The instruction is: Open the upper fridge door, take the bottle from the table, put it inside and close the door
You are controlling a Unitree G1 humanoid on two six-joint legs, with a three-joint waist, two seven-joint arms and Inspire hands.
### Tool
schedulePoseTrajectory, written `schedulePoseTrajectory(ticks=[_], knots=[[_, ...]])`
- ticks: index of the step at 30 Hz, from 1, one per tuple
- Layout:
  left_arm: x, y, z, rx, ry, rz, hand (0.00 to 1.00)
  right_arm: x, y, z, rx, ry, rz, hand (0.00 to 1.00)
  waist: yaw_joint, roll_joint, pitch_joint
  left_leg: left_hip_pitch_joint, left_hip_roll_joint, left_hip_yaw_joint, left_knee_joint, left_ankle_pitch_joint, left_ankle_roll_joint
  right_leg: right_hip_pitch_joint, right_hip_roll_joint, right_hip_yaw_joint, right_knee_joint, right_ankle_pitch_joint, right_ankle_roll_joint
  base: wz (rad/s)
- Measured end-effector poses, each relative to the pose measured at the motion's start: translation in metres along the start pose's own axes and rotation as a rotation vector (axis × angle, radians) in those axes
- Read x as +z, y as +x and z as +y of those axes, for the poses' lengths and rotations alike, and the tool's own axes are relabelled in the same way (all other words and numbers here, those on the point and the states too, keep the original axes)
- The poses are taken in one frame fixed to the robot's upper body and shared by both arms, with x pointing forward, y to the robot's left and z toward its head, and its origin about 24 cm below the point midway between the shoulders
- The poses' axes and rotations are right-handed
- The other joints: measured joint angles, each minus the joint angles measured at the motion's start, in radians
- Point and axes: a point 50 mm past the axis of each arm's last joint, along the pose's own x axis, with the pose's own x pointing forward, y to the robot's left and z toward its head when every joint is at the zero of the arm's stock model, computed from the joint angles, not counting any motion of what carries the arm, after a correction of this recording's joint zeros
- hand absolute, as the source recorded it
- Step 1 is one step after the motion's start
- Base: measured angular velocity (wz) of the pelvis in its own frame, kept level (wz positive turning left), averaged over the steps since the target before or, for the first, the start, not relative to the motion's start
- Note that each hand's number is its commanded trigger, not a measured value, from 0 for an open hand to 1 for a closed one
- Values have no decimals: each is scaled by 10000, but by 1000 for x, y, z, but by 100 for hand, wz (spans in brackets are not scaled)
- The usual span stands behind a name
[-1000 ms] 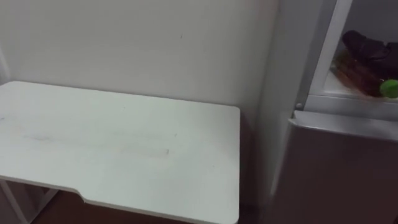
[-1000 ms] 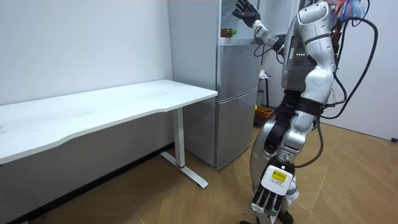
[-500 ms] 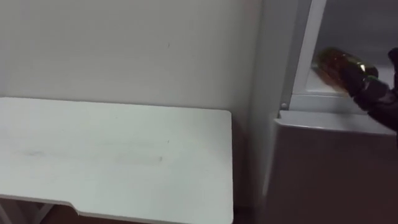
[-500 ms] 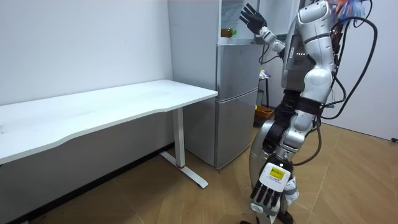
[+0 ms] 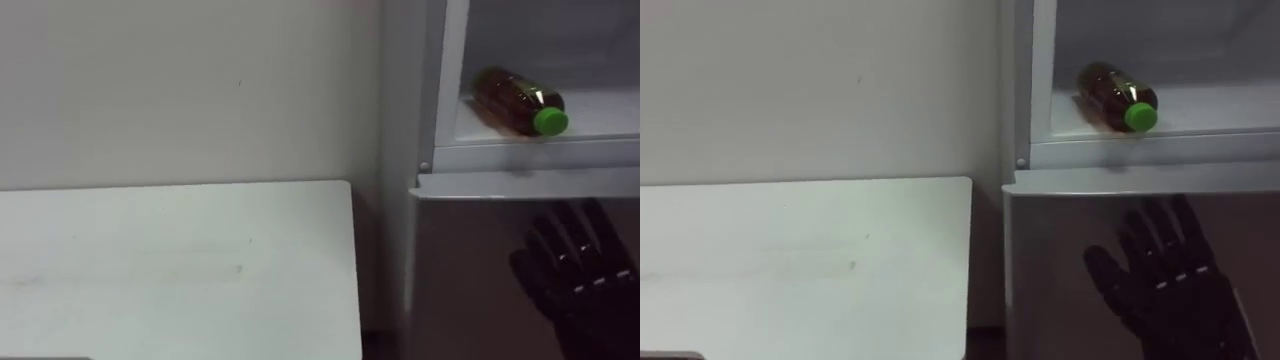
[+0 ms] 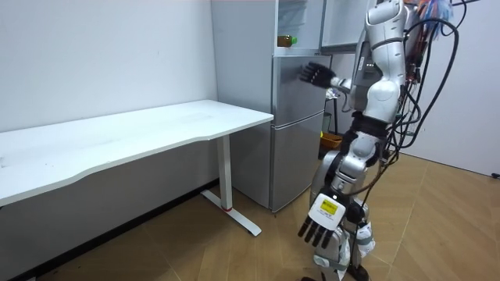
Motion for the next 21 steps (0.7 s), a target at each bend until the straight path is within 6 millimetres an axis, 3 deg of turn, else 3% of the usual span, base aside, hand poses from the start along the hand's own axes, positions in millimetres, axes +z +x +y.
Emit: schedulePoseTrajectory(ticks=[4,10,16,21], knots=[[2,1,-2,-39,-16,-45,0,-23,-21,-37,-1719,-321,1258,0,-206,-3,-9,5,-17,61,-2,-54,19,-30,-22,51,-12,21,28,-8],[1,0,-2,-37,-150,-48,0,-38,-40,-64,-3762,-90,1823,0,-536,-25,-34,20,-46,34,-22,-53,23,-50,-28,103,-18,29,43,-4],[0,0,0,227,-360,-48,0,-69,-95,-119,-6977,-402,3645,0,-751,-135,-44,189,-65,36,-108,-54,22,65,-54,91,-18,-28,76,0],[-4,0,1,419,-459,107,0,-80,-133,-143,-8977,-621,4591,0,-884,-150,-33,171,-56,17,-19,-55,22,95,-54,72,-24,-28,75,0]])
